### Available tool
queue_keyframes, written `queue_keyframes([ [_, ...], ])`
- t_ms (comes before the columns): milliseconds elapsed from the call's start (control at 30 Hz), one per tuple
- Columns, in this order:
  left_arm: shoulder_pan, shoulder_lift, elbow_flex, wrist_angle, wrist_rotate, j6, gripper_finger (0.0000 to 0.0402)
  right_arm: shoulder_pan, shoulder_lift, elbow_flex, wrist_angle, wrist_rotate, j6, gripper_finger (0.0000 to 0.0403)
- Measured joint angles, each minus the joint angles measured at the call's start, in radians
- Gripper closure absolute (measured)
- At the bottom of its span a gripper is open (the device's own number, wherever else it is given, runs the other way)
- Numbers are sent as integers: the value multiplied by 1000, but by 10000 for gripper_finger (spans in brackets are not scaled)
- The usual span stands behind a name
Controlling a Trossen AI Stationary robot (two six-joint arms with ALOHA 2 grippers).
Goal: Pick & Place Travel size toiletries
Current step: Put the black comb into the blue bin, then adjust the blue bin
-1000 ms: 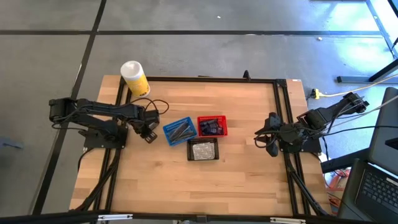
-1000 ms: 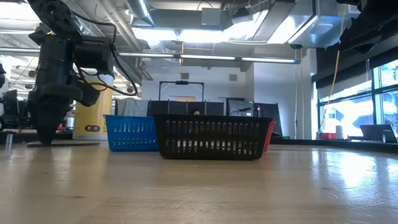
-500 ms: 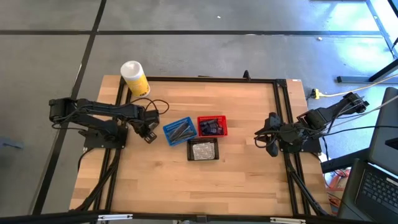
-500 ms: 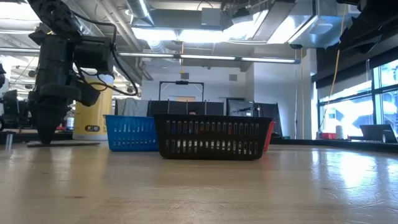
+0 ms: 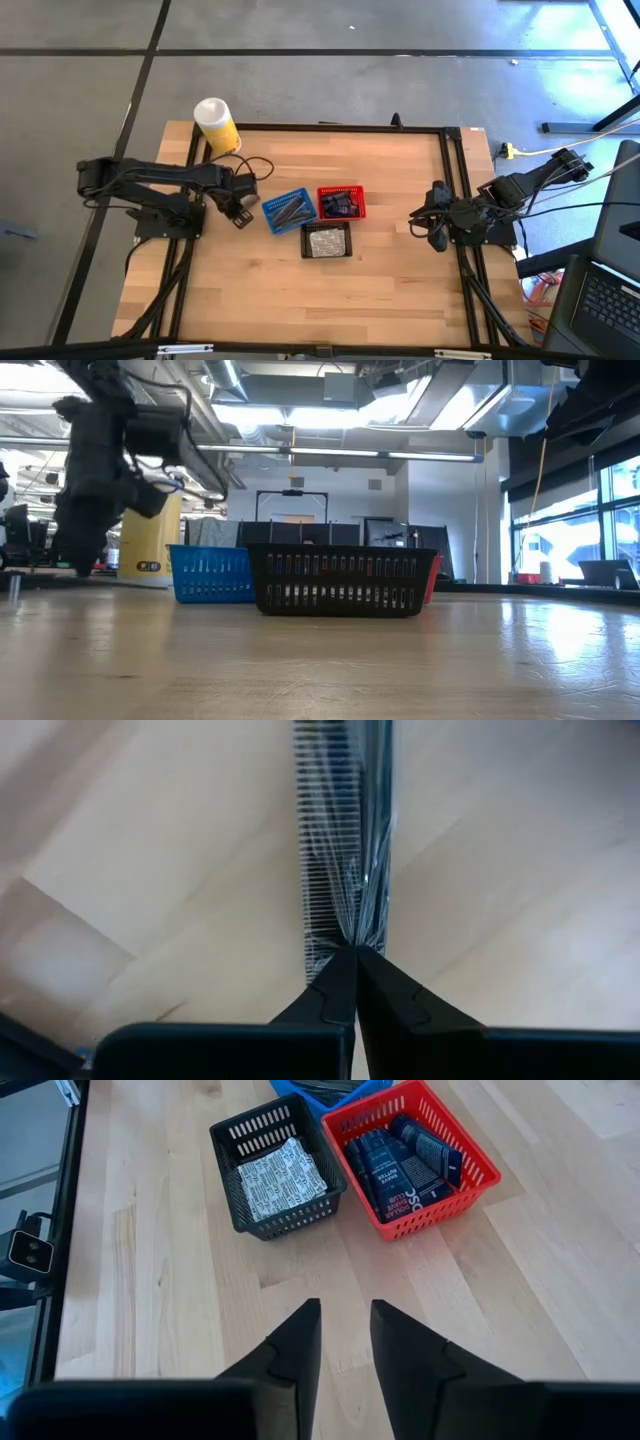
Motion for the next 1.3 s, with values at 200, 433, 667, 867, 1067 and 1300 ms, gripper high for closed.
queue_keyframes([
  [200,0,-35,84,-25,-25,17,400,0,0,0,0,0,0,308],
  [433,0,-66,161,-45,-29,27,400,0,0,0,0,-1,0,291],
  [667,0,-75,221,-112,-65,42,400,0,0,0,0,-2,0,274],
  [867,0,-74,224,-107,-96,59,400,0,0,0,0,-2,0,262],
  [1067,0,-74,224,-71,-121,78,392,0,0,0,0,-1,0,253],
  [1300,0,-74,224,-65,-122,149,381,0,0,0,0,-1,0,244],
])
